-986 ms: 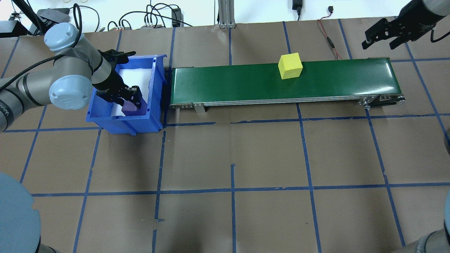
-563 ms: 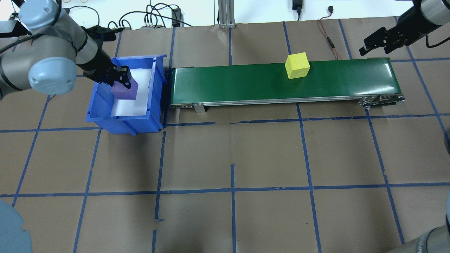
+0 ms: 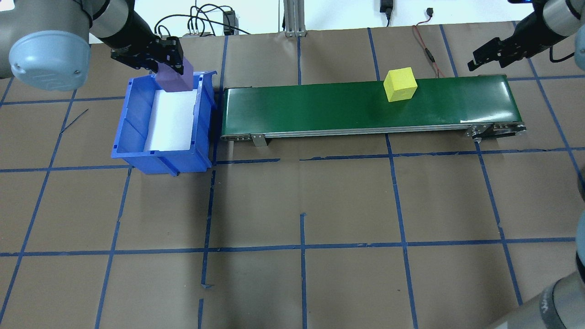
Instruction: Move block left to right into plate
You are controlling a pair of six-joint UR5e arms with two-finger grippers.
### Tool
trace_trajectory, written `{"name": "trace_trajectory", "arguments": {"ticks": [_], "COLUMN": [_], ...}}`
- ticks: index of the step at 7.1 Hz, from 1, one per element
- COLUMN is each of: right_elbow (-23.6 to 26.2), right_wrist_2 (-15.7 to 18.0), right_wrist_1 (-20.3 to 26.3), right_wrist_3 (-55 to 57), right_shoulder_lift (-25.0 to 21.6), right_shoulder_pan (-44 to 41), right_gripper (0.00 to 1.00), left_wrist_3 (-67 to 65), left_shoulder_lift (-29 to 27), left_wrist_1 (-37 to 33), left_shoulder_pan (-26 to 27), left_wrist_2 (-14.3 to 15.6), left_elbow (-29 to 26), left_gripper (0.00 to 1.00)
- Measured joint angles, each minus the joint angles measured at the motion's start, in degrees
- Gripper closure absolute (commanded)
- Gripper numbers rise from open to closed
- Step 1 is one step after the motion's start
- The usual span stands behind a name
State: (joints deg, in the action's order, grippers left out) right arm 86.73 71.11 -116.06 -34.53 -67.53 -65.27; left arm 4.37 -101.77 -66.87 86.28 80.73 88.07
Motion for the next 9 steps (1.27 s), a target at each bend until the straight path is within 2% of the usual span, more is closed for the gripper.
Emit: {"name": "trace_trajectory", "arguments": {"ticks": [3,5,6,7,9], "right_elbow": [-2.28,-2.53,-2.58,-2.52,-2.35], "right_wrist_2": [-0.86,-1.28,-1.31,-1.43,-2.83], "right_wrist_1": [-0.21,-0.22,-0.22,-0.22,-0.24], "right_wrist_3": [1.4,3.01,3.96,4.52,5.03], "right_shoulder_lift": [3.01,3.72,3.94,4.06,4.25], "right_shoulder_pan": [0.46,0.5,0.5,0.5,0.5], "right_gripper": [0.0,0.0,0.0,0.0,0.0], "left_wrist_3": [-5.05,-5.31,-5.33,-5.36,-5.36], "left_shoulder_lift": [-5.36,-10.56,-11.97,-12.71,-13.27], "left_wrist_1": [6.45,11.04,11.66,11.82,12.08], "left_shoulder_pan": [5.63,8.1,8.58,8.8,8.89], "left_wrist_2": [-2.5,-3.0,-3.07,-3.08,-3.02], "left_elbow": [-0.21,0.1,0.57,1.31,2.14], "left_gripper": [0.57,0.48,0.36,0.16,0.04]}}
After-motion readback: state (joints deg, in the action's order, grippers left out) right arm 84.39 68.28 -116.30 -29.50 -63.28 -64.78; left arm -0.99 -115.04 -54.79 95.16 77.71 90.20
